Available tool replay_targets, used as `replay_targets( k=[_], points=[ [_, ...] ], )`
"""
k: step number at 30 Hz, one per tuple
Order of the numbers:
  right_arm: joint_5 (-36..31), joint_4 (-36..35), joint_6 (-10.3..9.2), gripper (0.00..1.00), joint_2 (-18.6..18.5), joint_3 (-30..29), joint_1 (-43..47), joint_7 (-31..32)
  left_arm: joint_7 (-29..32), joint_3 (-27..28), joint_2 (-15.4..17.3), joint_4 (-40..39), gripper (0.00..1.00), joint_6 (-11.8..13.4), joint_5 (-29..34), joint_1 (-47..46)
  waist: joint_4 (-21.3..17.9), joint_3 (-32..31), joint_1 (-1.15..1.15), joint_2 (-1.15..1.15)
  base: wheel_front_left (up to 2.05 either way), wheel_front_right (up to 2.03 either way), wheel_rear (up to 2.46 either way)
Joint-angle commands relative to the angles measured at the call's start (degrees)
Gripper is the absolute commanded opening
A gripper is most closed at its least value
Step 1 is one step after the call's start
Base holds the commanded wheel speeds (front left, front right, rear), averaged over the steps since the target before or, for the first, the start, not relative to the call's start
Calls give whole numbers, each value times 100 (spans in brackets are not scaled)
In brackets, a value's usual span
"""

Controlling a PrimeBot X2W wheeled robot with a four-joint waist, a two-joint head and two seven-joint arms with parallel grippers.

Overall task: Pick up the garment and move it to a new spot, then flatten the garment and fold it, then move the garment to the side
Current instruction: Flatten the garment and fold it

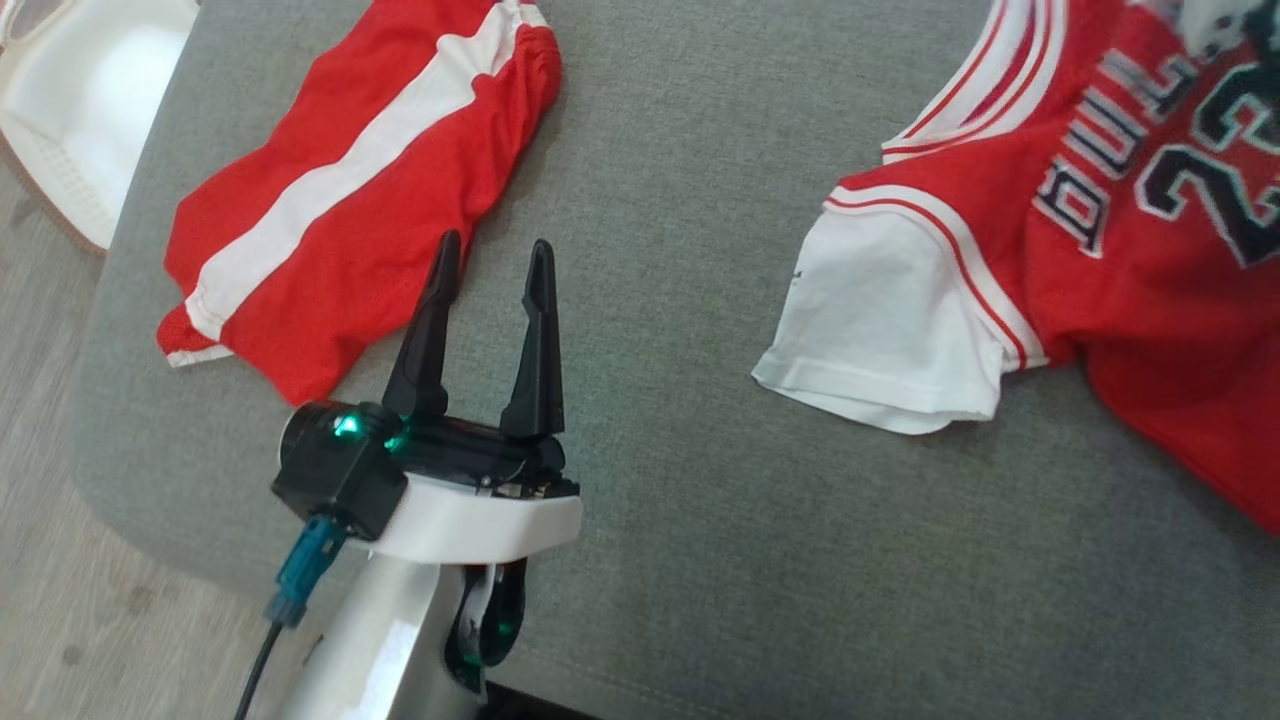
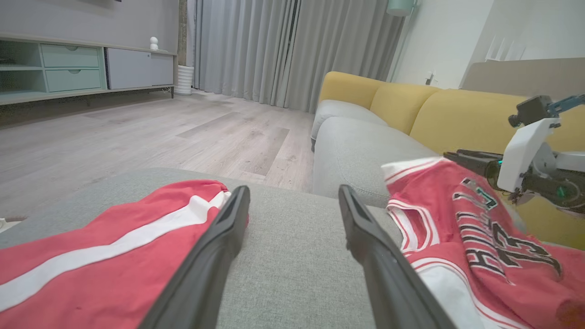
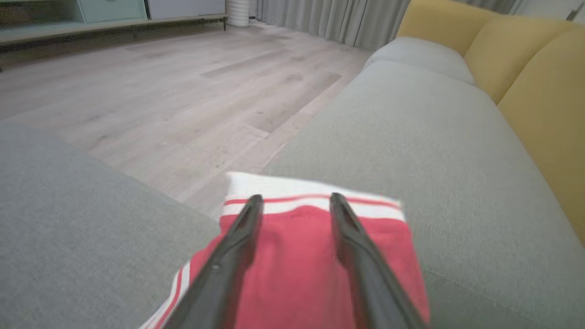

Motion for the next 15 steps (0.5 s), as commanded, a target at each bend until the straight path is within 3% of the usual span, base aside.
replay_targets(
  k=[1,7,15],
  points=[
    [-49,-74,-5,100,190,129,-75,-46,-29,193,29,-195,100,41,-32,-109,-63,-59,-1,0,0,0,0],
    [84,155,-5,100,322,295,185,-449,-29,330,29,-153,100,25,84,-37,-363,-362,-1,0,0,0,0],
    [750,-191,-5,100,626,475,936,-1046,-29,694,29,-94,100,-52,346,248,-1193,-1082,-1,0,0,0,0]
  ],
)
